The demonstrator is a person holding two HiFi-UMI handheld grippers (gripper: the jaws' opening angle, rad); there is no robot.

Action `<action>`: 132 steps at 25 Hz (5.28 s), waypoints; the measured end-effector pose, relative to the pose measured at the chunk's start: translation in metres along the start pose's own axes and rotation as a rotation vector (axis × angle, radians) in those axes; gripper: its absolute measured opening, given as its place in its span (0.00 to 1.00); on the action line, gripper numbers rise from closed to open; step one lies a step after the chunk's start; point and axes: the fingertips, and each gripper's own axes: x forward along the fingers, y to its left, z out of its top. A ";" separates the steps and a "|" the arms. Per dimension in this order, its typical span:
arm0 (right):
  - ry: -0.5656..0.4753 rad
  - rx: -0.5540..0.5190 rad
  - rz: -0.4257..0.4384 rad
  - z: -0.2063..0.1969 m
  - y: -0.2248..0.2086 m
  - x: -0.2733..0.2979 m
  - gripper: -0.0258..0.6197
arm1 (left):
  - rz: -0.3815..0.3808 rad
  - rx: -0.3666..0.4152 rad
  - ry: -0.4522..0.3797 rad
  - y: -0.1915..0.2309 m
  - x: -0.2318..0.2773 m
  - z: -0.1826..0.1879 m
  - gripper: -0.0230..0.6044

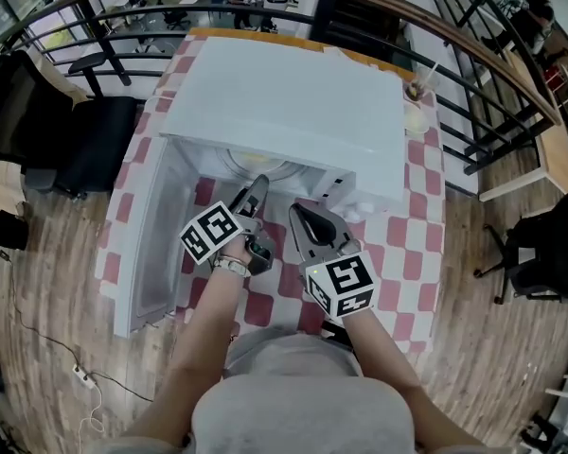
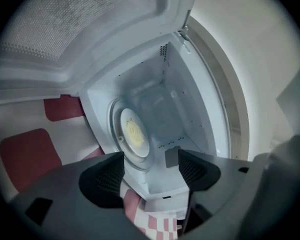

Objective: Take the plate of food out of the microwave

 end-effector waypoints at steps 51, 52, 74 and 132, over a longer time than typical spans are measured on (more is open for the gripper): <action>0.093 0.054 -0.018 -0.038 -0.019 0.012 0.08 | 0.263 -0.442 -0.144 0.093 0.061 0.005 0.51; 0.093 0.052 -0.018 -0.037 -0.019 0.012 0.08 | 0.262 -0.443 -0.140 0.093 0.061 0.004 0.51; 0.069 0.034 -0.012 -0.029 -0.007 0.002 0.08 | 0.297 -0.467 -0.124 0.088 0.037 -0.004 0.37; 0.020 0.003 -0.025 -0.010 0.003 -0.013 0.08 | 0.188 -0.469 -0.112 0.041 -0.008 -0.001 0.05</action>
